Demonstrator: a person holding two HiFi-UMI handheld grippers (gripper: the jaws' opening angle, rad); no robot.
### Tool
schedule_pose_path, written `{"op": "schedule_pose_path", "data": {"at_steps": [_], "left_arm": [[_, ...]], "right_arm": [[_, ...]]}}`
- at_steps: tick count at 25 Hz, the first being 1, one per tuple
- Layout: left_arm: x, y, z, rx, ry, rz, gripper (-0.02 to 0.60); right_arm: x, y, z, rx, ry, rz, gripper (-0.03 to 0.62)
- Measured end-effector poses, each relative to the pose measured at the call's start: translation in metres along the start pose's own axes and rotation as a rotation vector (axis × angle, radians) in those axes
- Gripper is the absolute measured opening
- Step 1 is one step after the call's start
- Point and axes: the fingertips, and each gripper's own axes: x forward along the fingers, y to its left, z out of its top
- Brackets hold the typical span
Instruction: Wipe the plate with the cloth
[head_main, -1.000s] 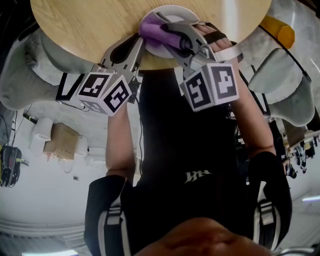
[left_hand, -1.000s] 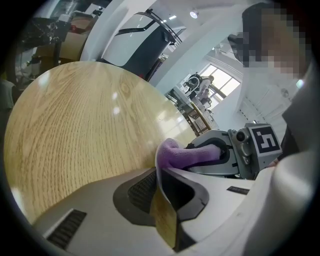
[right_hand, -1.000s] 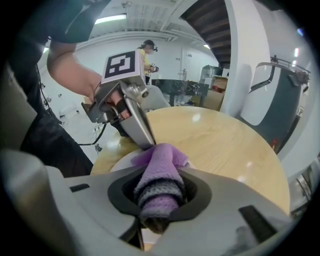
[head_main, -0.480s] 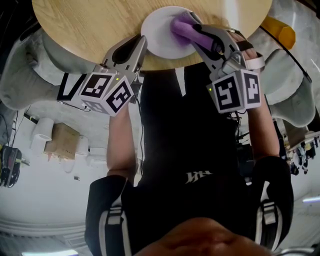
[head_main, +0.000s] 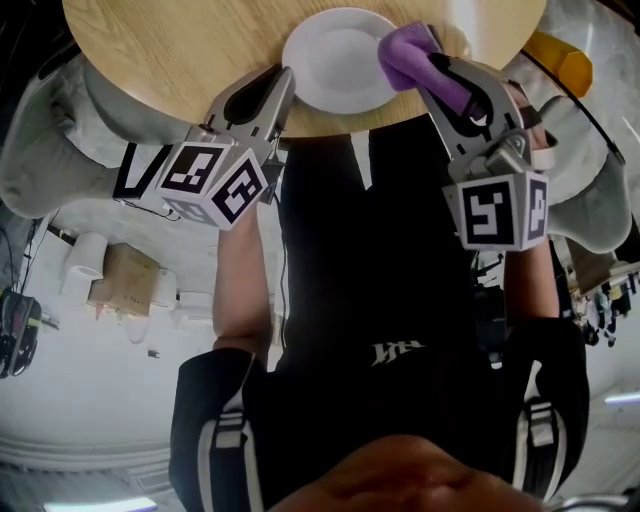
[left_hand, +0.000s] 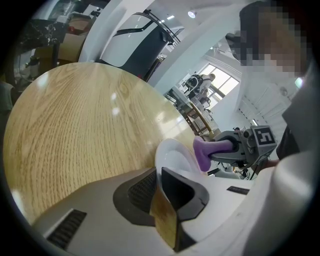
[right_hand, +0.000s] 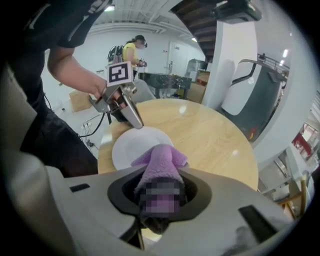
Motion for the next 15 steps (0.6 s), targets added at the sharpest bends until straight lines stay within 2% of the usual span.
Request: {"op": "schedule_pose_path", "data": {"at_steps": [2, 6, 10, 15], "left_arm": [[0.000, 0.000, 0.001, 0.000, -0.004, 0.003, 0.044], [0.000, 0.003, -0.001, 0.001, -0.006, 0.006, 0.043], [-0.001, 0.003, -0.002, -0.004, -0.013, 0.007, 0.043], [-0.001, 0.003, 0.000, 0.001, -0.020, 0.009, 0.043]], "right_arm": [[0.003, 0.010, 0.020, -0.004, -0.050, 0.021, 0.094], [0.033, 0.044, 0.054, -0.053, -0.115, 0.117, 0.094], [0.062, 0.059, 0.062, -0.107, -0.089, 0.157, 0.094], [0.069, 0.057, 0.058, -0.108, -0.066, 0.170, 0.094]]}}
